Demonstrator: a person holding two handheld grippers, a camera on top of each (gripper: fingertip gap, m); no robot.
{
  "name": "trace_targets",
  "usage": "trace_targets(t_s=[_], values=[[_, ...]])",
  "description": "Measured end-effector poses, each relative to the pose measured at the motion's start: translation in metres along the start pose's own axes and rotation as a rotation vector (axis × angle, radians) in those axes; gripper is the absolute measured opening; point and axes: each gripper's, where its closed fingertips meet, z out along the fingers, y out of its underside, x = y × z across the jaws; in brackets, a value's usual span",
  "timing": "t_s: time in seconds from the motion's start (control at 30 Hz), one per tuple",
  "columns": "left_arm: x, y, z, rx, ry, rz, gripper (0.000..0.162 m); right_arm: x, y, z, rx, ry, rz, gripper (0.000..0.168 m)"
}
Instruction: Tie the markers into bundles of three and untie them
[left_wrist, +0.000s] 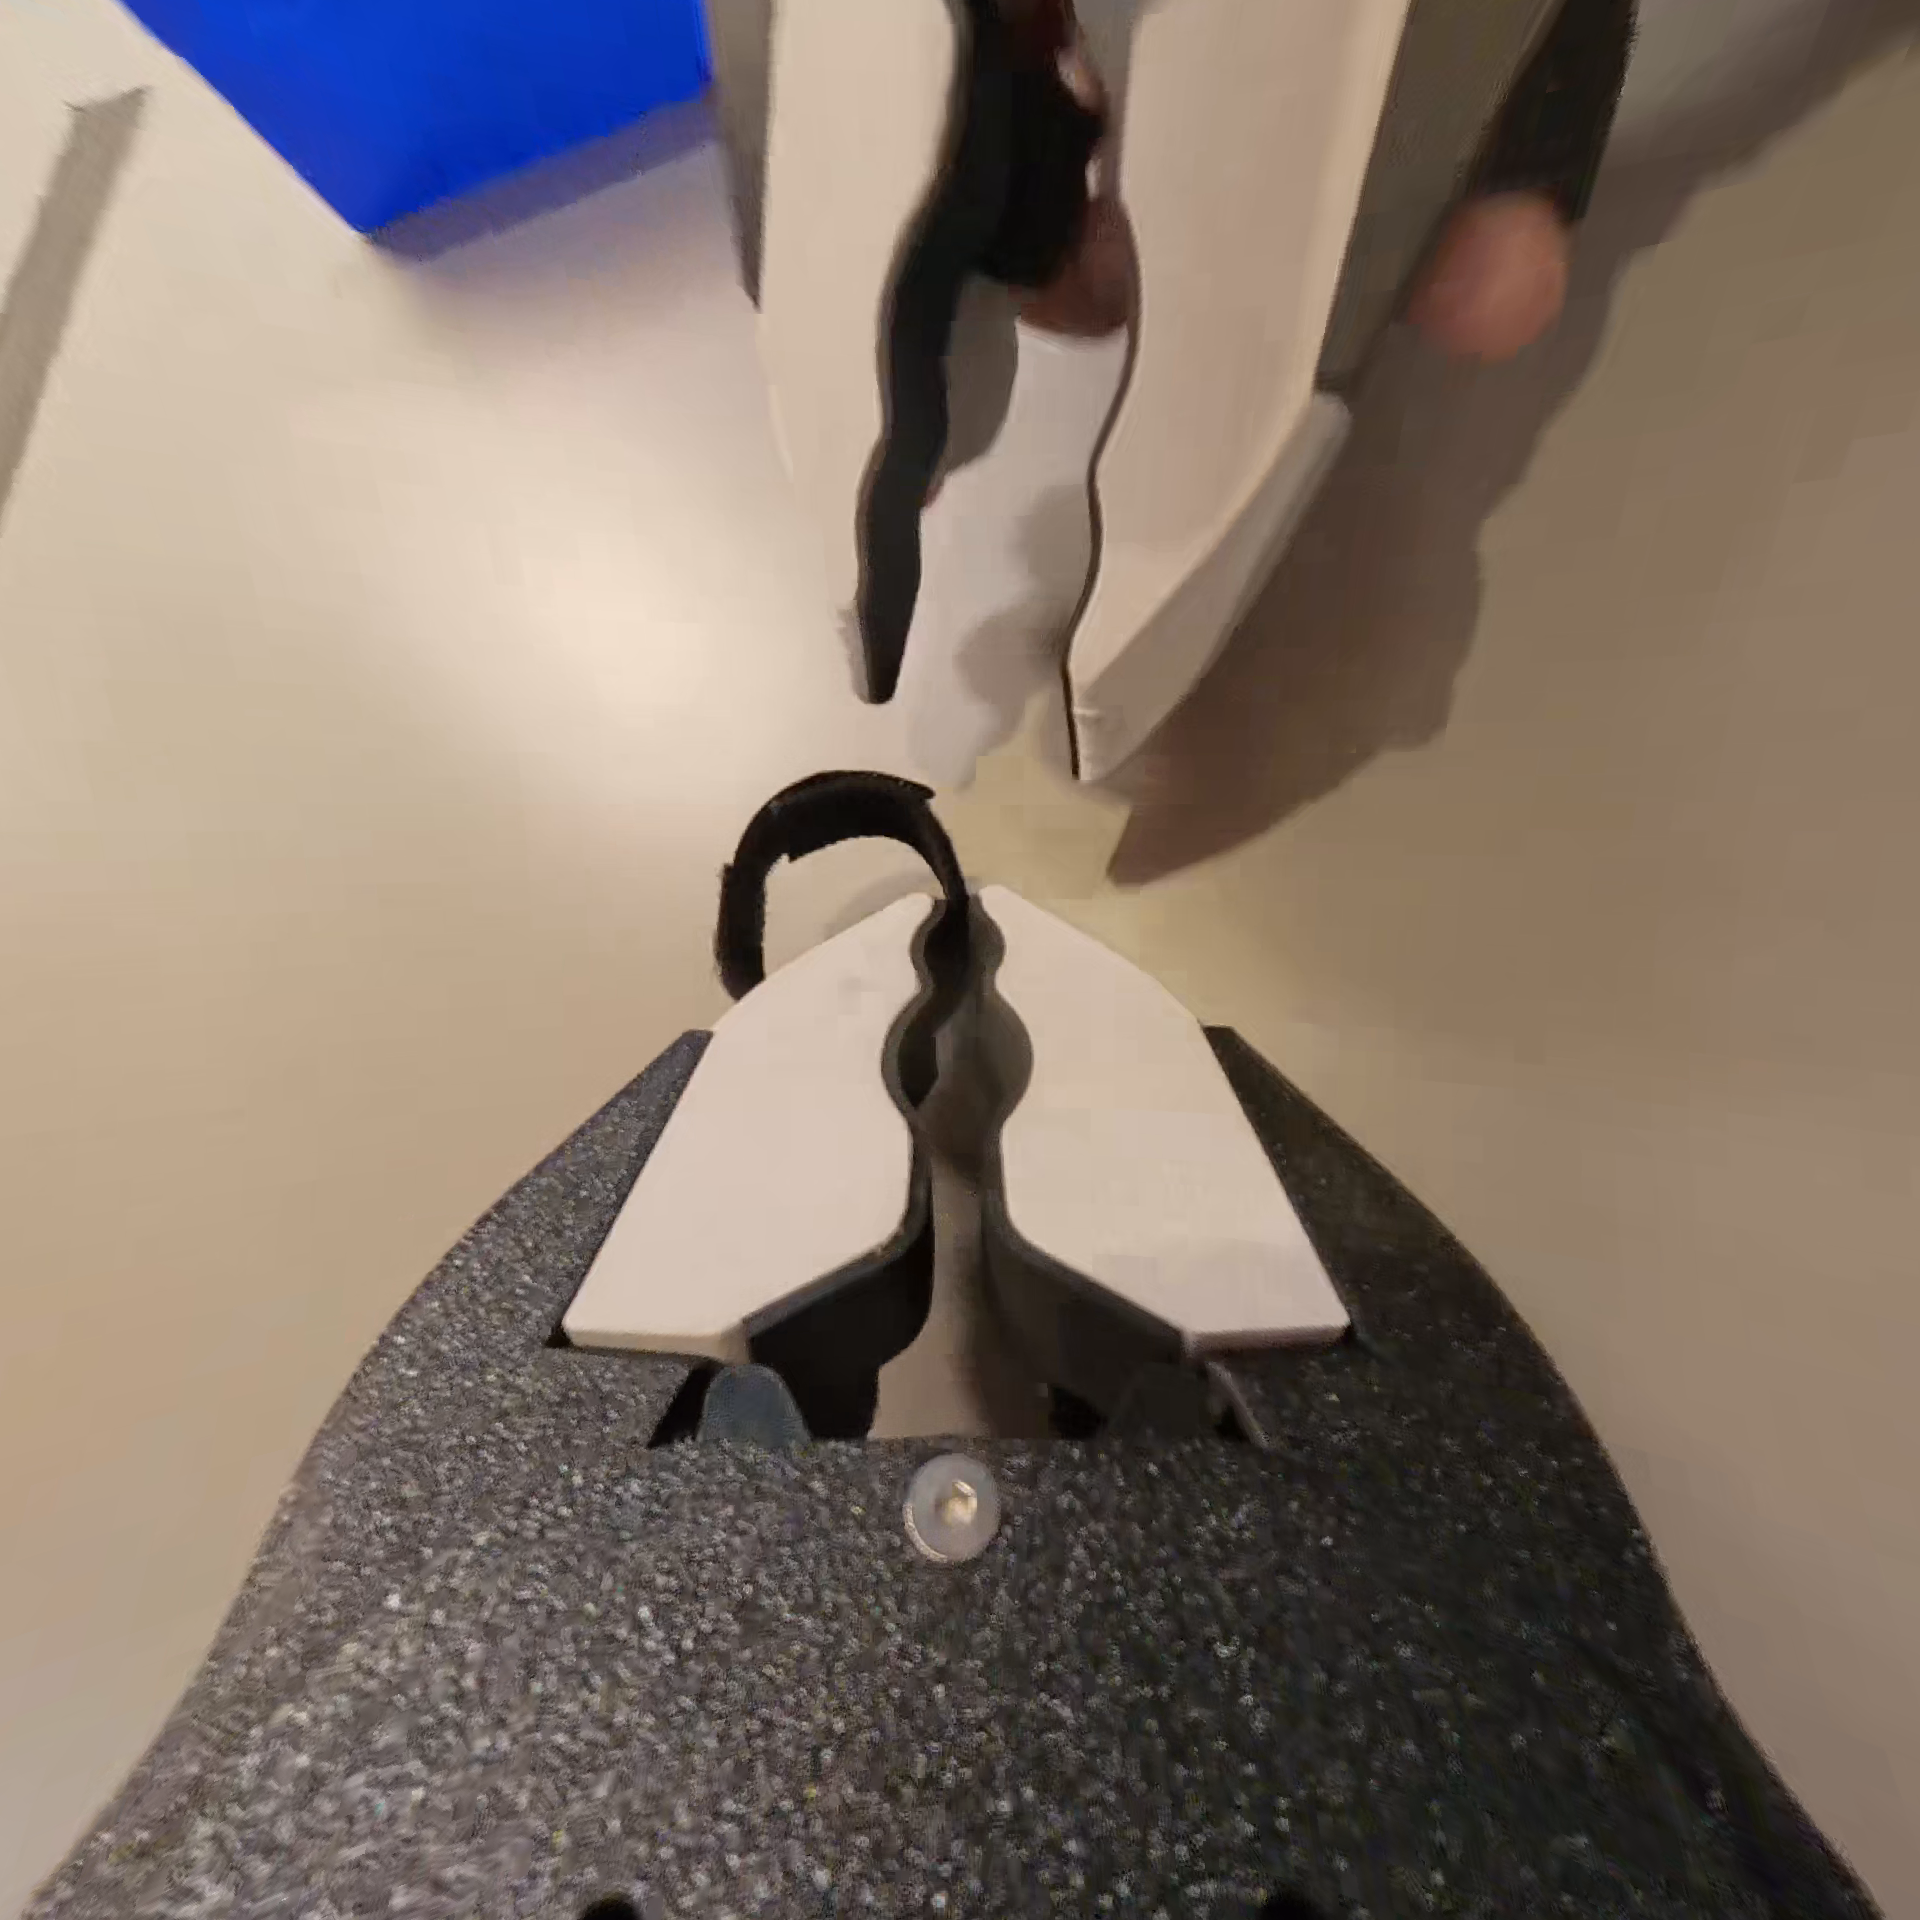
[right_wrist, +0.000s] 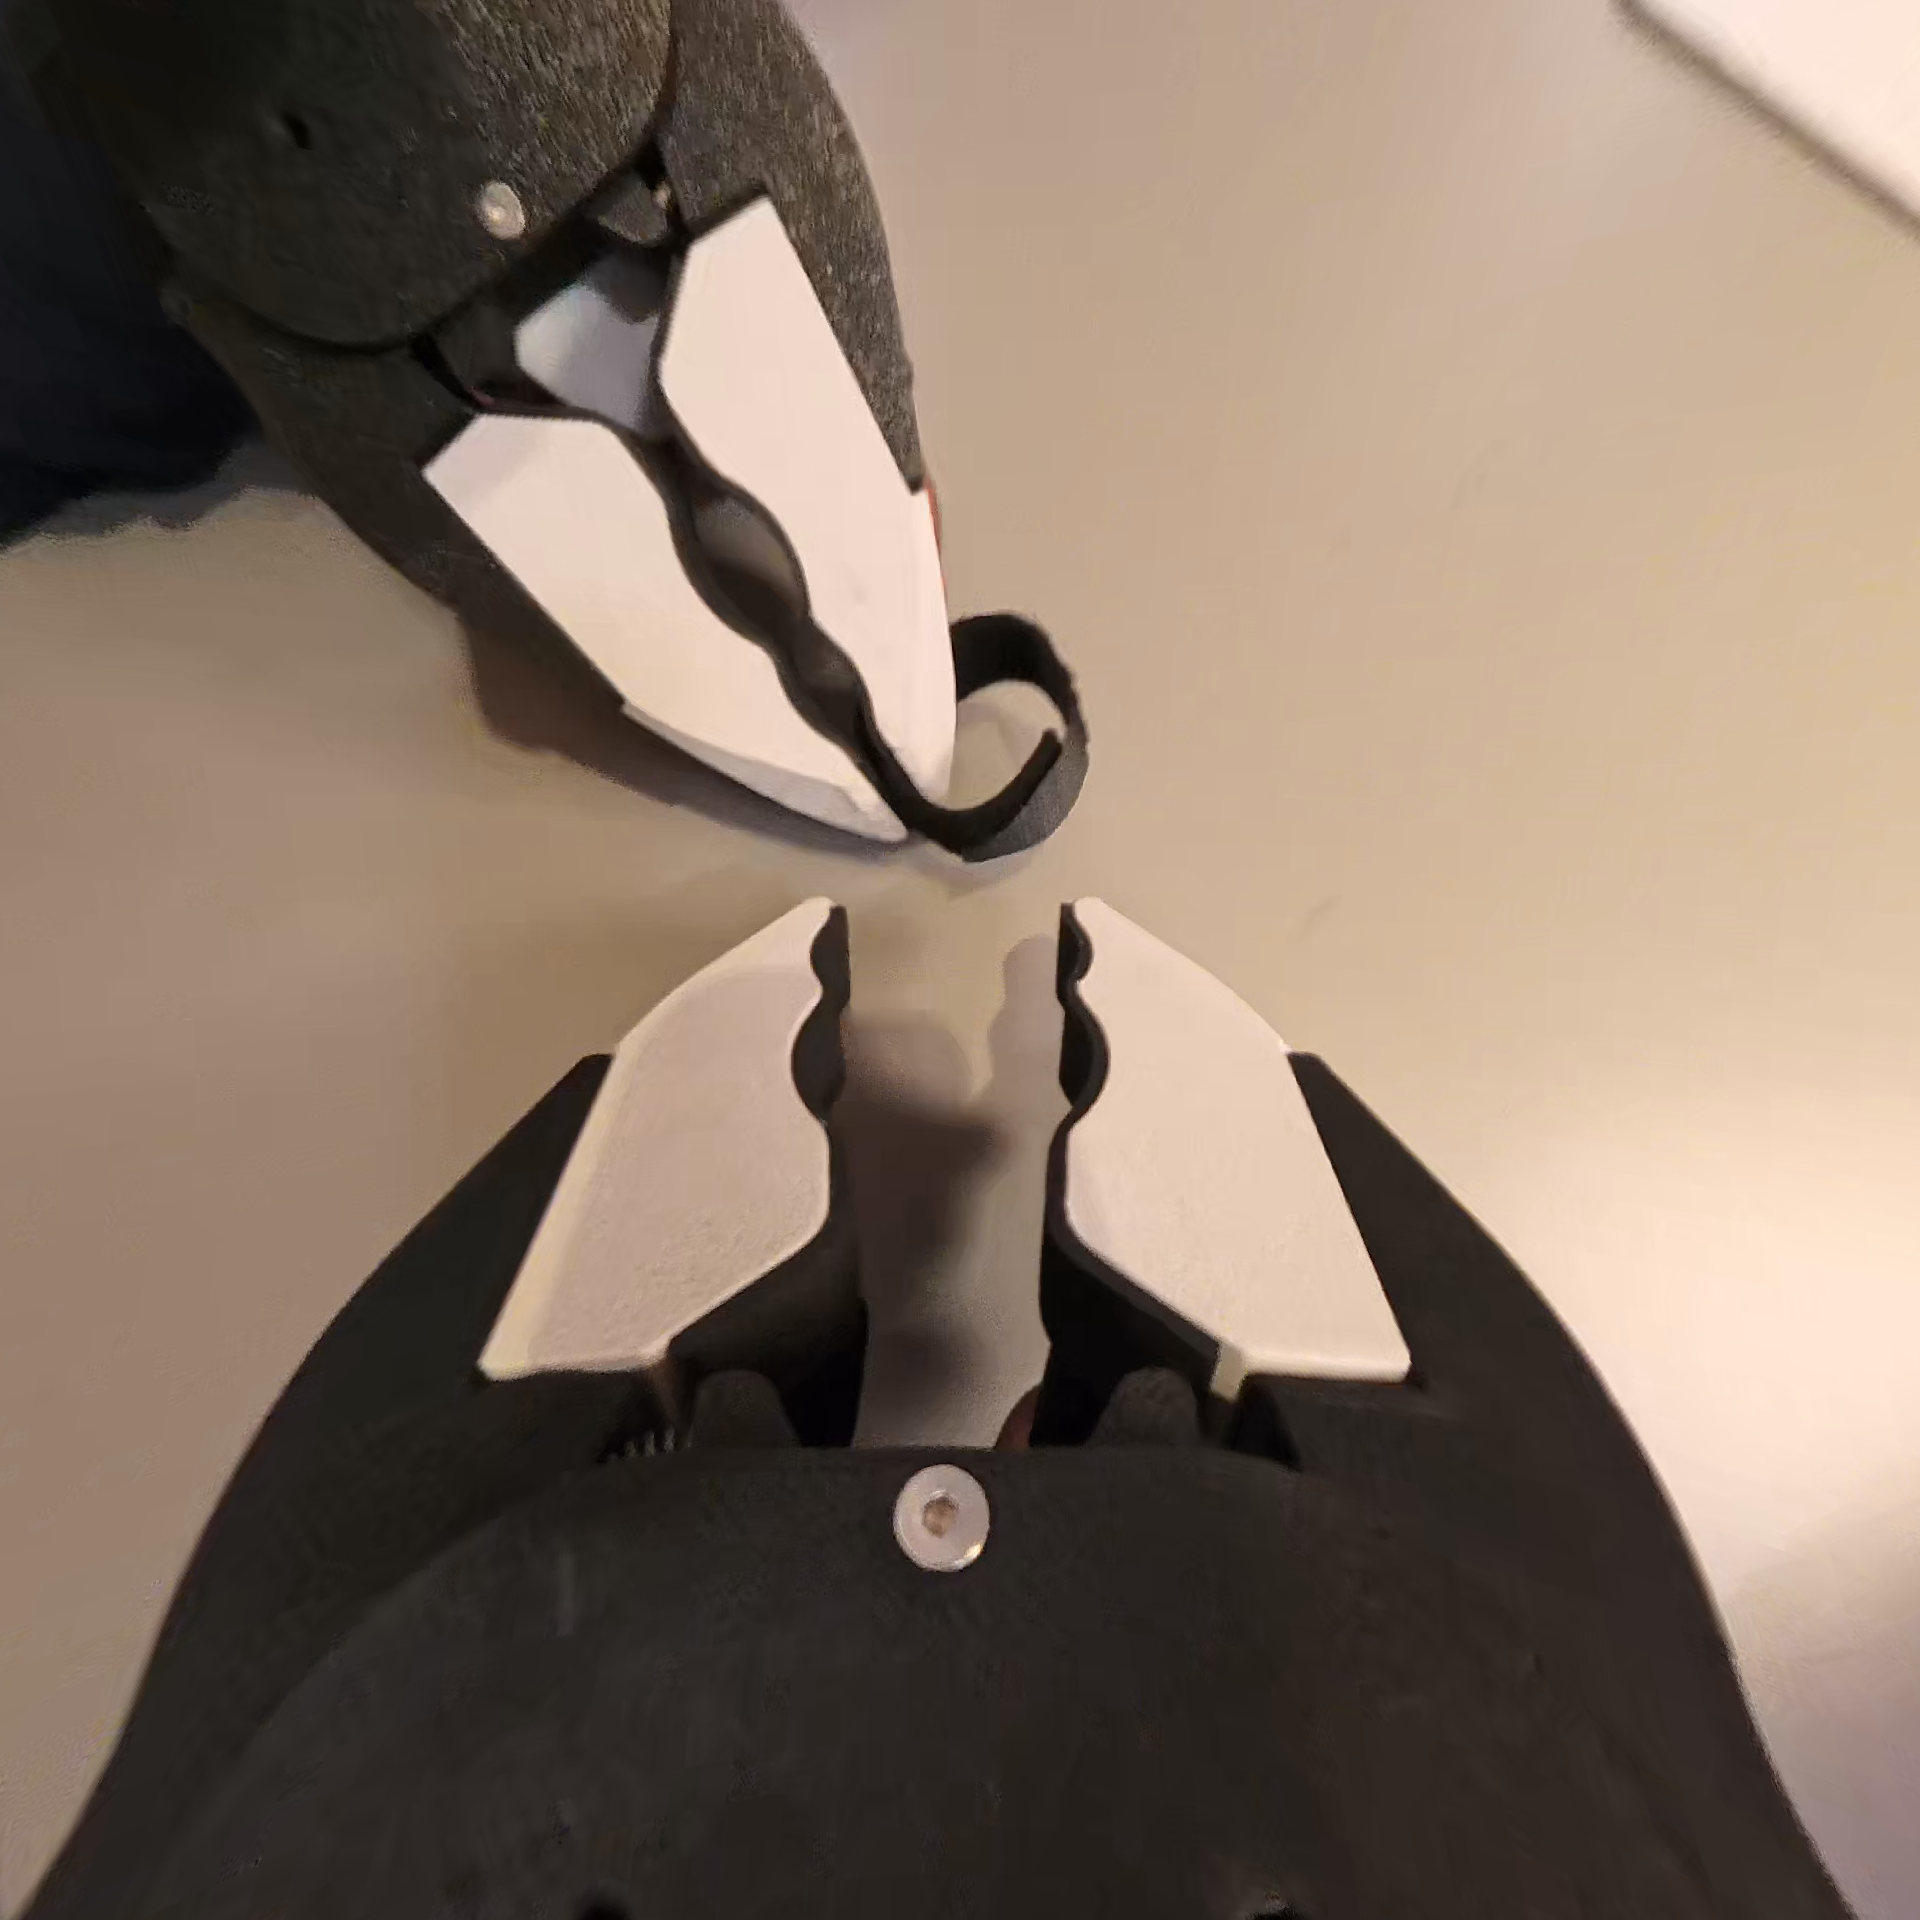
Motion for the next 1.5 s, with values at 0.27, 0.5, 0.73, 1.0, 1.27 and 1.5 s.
trace_targets(t_s=[0.27, 0.5, 0.73, 1.0, 1.27, 1.5], values=[[-0.029, -0.028, -0.038, 0.348, -0.051, -0.148, 0.002, 0.009, -0.072, -0.004, 0.482, -0.063, -0.175, 0.040], [-0.018, -0.031, -0.039, 0.368, 0.003, -0.086, 0.002, -0.002, -0.069, -0.018, 0.555, -0.076, -0.303, 0.033], [0.000, -0.035, -0.038, 0.372, 0.059, 0.002, 0.002, -0.011, -0.059, -0.015, 0.504, -0.017, -0.393, 0.019], [0.009, -0.035, -0.041, 0.382, 0.099, 0.050, 0.002, -0.021, -0.055, -0.019, 0.502, -0.101, -0.406, 0.001], [0.007, -0.030, -0.041, 0.363, 0.096, 0.041, 0.002, -0.013, -0.054, -0.017, 0.482, -0.057, -0.399, 0.000], [0.008, -0.028, -0.043, 0.355, 0.109, 0.048, 0.002, 0.001, -0.053, -0.017, 0.459, -0.041, -0.333, 0.000]])
